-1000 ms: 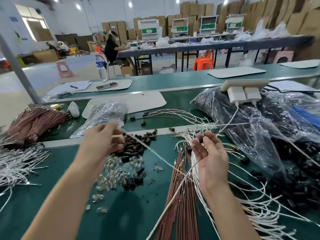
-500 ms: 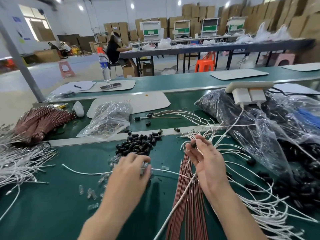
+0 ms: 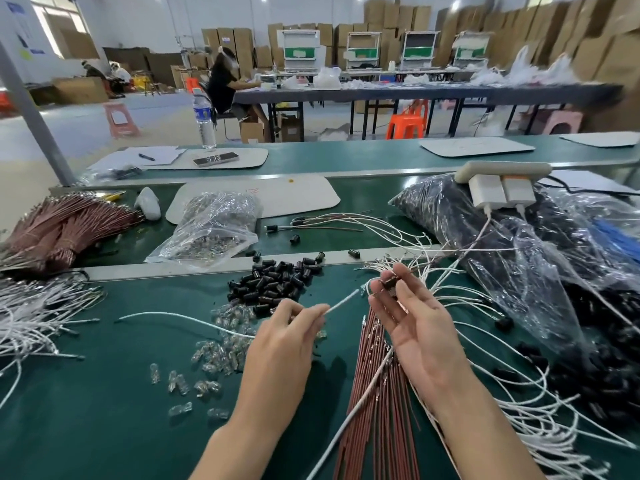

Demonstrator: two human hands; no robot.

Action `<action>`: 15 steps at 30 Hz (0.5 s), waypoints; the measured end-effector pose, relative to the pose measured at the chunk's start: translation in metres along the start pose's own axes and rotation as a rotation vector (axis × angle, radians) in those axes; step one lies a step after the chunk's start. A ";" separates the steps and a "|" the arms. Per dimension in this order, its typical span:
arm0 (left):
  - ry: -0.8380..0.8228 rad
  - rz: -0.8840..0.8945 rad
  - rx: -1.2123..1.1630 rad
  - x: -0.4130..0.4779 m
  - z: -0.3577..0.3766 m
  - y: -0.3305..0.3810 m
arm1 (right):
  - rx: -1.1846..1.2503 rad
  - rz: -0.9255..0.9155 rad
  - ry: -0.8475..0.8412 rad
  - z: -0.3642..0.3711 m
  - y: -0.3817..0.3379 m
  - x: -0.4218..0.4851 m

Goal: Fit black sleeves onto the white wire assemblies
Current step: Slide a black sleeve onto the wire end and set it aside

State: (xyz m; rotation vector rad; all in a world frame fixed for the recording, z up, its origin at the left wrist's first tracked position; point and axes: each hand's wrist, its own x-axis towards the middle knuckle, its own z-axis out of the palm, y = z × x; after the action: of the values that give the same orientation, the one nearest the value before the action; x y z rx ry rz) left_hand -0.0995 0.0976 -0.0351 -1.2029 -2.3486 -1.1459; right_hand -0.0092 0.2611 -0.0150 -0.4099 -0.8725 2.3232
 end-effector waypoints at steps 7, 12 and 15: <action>0.042 0.012 -0.118 -0.003 -0.001 0.001 | -0.047 0.050 -0.058 0.002 0.006 0.000; 0.042 0.057 -0.118 -0.004 -0.001 0.004 | -0.056 0.041 -0.071 0.003 0.006 -0.002; 0.051 0.055 -0.140 -0.005 0.000 0.003 | -0.055 0.046 -0.070 0.003 0.005 -0.003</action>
State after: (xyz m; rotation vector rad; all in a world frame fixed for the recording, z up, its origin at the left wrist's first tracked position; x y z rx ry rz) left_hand -0.0942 0.0958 -0.0356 -1.2602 -2.2157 -1.3248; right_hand -0.0104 0.2547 -0.0158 -0.3769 -0.9718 2.3728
